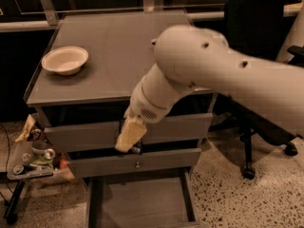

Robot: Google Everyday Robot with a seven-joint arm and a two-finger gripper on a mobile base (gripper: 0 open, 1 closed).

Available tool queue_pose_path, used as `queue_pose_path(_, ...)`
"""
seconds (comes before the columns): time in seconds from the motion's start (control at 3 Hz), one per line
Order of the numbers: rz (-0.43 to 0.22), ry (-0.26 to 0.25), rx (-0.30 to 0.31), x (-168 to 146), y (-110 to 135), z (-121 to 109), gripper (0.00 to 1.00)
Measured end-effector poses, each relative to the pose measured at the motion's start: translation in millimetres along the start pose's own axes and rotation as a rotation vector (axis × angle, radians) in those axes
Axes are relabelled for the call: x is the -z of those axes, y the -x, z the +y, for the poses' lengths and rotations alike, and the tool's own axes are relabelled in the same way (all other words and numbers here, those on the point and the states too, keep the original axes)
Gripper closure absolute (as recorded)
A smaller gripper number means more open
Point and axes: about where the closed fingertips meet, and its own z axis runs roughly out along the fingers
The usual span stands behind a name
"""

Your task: Place rxbar blueberry into bottom drawer

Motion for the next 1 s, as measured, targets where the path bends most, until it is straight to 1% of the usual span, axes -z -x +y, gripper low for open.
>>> queue_pose_path(0.33,0.054,0.047,-0.017,-20.9,-30.5,21.1,1.0)
queue_pose_path(0.67,0.054,0.047,-0.017,-21.0,-30.4,21.2,1.0)
queue_pose_path(1.0,0.036,0.07,-0.092,-52.8,-54.4,32.2,1.0)
